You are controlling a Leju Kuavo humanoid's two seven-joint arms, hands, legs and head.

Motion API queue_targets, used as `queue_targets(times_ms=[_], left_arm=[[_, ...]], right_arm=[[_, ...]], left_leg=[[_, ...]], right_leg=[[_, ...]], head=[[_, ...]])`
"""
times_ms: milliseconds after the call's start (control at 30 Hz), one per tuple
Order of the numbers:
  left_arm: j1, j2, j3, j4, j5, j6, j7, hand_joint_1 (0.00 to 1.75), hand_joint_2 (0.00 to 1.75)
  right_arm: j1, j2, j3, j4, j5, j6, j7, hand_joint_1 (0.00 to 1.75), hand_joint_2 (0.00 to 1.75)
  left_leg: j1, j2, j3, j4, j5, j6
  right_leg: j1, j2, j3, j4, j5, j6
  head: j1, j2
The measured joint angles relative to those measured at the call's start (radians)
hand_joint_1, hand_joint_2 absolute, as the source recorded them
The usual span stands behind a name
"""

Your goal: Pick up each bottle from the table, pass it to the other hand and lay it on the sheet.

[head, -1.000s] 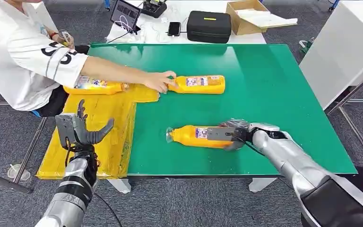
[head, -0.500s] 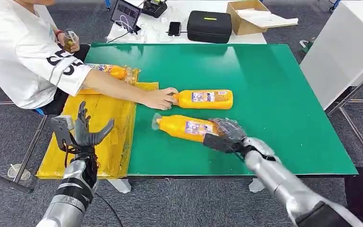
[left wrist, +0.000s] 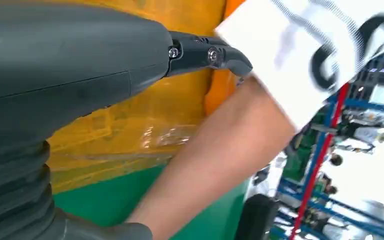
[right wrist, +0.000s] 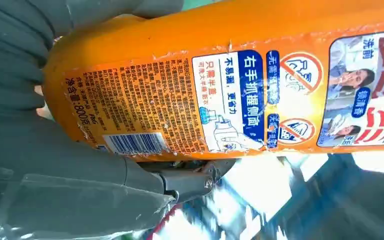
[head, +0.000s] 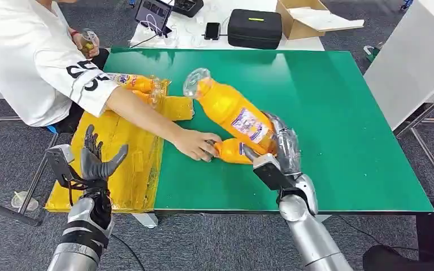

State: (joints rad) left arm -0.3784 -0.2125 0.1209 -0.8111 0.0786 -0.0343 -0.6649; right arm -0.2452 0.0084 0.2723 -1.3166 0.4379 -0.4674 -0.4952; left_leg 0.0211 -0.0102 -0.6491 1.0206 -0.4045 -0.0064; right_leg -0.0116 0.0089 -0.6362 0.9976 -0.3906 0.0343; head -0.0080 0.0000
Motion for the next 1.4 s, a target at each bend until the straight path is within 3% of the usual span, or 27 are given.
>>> queue_targets(times_ms=[267, 533, 733, 967, 1400], left_arm=[[0.01, -0.01, 0.0, -0.057, 0.083, -0.003, 0.027, 0.0, 1.75], [0.057, -0.011, -0.073, -0.081, 0.353, -0.47, 0.23, 0.0, 1.75], [0.107, 0.002, -0.197, -0.113, 0.527, -0.694, 0.296, 0.0, 1.75], [0.137, 0.04, -0.333, -0.185, 0.446, -0.628, 0.258, 0.0, 1.75], [0.12, 0.063, -0.411, -0.172, 0.383, -0.584, 0.229, 0.0, 1.75]], right_arm=[[0.085, 0.07, -0.085, -0.126, -0.022, -0.078, -0.094, 1.75, 1.75], [0.115, 0.103, -0.127, -0.095, -0.052, -0.02, -0.175, 1.75, 1.75], [0.116, 0.125, -0.095, 0.017, -0.074, 0.019, -0.199, 1.75, 1.75], [0.092, 0.155, -0.032, 0.143, -0.078, 0.053, -0.199, 1.75, 1.75], [0.04, 0.224, 0.043, 0.318, -0.013, 0.11, -0.199, 1.75, 1.75]], left_leg=[[0.0, 0.001, -0.001, 0.0, 0.0, 0.0], [0.0, 0.001, -0.002, 0.0, 0.0, 0.0], [0.0, 0.001, -0.003, 0.0, -0.001, 0.0], [0.001, 0.001, -0.003, -0.001, 0.0, 0.0], [0.001, 0.001, -0.003, -0.001, 0.0, 0.0]], right_leg=[[0.0, 0.0, -0.002, 0.0, 0.0, 0.0], [0.0, 0.0, -0.002, 0.0, 0.0, 0.0], [0.0, 0.0, -0.003, 0.0, 0.0, 0.0], [0.001, 0.0, -0.003, 0.0, 0.0, 0.0], [0.001, 0.0, -0.004, 0.0, 0.0, 0.0]], head=[[0.0, 0.0], [0.0, 0.0], [0.0, 0.0], [0.0, 0.0], [0.0, 0.0]])
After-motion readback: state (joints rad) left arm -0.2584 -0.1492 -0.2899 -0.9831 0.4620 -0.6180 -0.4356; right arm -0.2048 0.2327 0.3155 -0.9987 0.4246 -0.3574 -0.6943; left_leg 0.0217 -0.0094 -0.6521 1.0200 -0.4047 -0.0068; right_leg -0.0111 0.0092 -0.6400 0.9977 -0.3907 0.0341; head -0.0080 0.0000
